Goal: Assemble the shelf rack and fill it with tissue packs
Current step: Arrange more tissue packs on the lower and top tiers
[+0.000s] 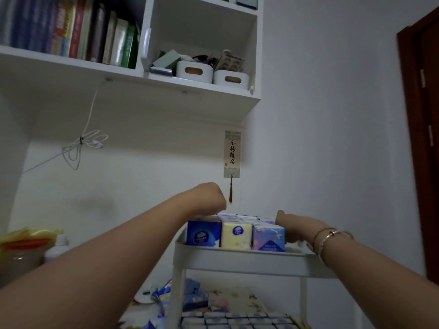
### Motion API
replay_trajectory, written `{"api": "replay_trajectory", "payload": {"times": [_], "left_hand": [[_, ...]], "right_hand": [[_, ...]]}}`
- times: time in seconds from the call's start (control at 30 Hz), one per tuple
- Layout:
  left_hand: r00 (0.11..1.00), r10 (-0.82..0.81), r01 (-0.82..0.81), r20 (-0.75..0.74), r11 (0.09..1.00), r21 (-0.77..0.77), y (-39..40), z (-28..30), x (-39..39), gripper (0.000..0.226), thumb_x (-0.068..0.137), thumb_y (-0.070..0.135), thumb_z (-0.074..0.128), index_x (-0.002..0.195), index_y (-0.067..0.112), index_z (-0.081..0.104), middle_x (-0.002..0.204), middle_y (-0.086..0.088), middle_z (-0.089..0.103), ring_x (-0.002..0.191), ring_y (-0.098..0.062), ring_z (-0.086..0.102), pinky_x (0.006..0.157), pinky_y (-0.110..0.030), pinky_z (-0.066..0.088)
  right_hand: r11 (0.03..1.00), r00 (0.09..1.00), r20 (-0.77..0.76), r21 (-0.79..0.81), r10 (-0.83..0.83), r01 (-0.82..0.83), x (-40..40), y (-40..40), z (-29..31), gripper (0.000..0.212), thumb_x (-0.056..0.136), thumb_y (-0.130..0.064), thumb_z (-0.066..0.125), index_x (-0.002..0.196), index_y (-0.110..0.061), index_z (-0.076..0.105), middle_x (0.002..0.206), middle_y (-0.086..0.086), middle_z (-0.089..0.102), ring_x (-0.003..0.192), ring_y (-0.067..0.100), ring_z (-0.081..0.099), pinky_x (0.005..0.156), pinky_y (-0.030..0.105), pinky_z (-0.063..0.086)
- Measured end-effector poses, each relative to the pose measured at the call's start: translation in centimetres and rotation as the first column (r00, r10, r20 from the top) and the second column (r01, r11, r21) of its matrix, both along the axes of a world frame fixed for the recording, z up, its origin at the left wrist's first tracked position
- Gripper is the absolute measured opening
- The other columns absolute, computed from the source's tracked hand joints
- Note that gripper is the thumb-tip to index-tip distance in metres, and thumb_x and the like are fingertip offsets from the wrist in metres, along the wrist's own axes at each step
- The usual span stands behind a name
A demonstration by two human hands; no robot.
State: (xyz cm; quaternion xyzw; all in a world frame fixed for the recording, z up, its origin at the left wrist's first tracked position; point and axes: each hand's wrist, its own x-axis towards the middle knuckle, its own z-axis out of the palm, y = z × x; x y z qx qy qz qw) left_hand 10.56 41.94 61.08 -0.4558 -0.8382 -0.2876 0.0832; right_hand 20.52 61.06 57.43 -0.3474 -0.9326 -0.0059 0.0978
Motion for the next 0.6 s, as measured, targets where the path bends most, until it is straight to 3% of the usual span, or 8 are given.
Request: {"api": "replay_trajectory", "payload": {"times": [0.13, 0.23, 0.33, 0.5, 0.6], "left_hand": [[0.997, -0.033, 0.026, 0.065, 0.994, 0.107, -2.3, 0.0, -0.3, 0.029, 0.095, 0.013, 0.05, 0.119, 0.007, 0.066, 0.125, -0.007, 0.063, 0.113, -0.021, 0.056, 0.086, -0.027, 0.044], [0.995, -0.02, -0.004, 0.098, 0.972, 0.237, -5.1, -0.9, -1.8, 0.028, 0.095, 0.012, 0.048, 0.112, 0.01, 0.069, 0.121, -0.005, 0.064, 0.11, -0.02, 0.057, 0.089, -0.03, 0.046], [0.989, -0.006, -0.05, 0.148, 0.929, 0.367, -8.5, -2.5, -4.1, 0.03, 0.095, 0.008, 0.043, 0.1, 0.013, 0.072, 0.112, -0.004, 0.067, 0.106, -0.02, 0.059, 0.092, -0.032, 0.049], [0.96, 0.063, -0.184, 0.271, 0.874, 0.45, -15.1, -7.9, -9.0, 0.037, 0.09, 0.002, 0.044, 0.072, 0.023, 0.069, 0.099, -0.005, 0.07, 0.103, -0.021, 0.062, 0.098, -0.042, 0.049], [0.924, 0.138, -0.283, 0.355, 0.874, 0.396, -18.8, -12.0, -11.9, 0.034, 0.089, -0.001, 0.044, 0.073, 0.018, 0.068, 0.094, -0.005, 0.069, 0.096, -0.019, 0.061, 0.089, -0.033, 0.05]], "right_hand": [[0.997, 0.989, -0.146, 0.075, 0.014, -0.003, 1.2, -2.5, 2.9, 0.054, 0.096, -0.022, 0.05, 0.139, 0.003, 0.028, 0.14, 0.022, 0.045, 0.124, 0.032, 0.049, 0.094, 0.031, 0.042], [0.988, 0.938, -0.315, 0.095, 0.145, -0.121, 1.2, -6.8, 4.9, 0.043, 0.093, -0.006, 0.04, 0.136, -0.006, 0.042, 0.137, 0.015, 0.049, 0.121, 0.029, 0.05, 0.09, 0.029, 0.042], [0.941, 0.837, -0.428, 0.165, 0.339, -0.297, -0.1, -12.6, 5.4, 0.035, 0.09, -0.006, 0.044, 0.123, -0.013, 0.055, 0.127, 0.008, 0.057, 0.107, 0.021, 0.055, 0.081, 0.026, 0.043], [0.807, 0.717, -0.372, 0.236, 0.589, -0.541, -5.6, -23.4, 1.2, 0.036, 0.088, -0.014, 0.044, 0.122, -0.019, 0.053, 0.125, 0.004, 0.056, 0.109, 0.021, 0.056, 0.091, 0.035, 0.049], [0.769, 0.699, -0.337, 0.154, 0.631, -0.62, -9.5, -28.3, -2.6, 0.034, 0.09, -0.014, 0.044, 0.124, -0.014, 0.05, 0.126, 0.008, 0.054, 0.109, 0.025, 0.054, 0.089, 0.036, 0.049]]}}
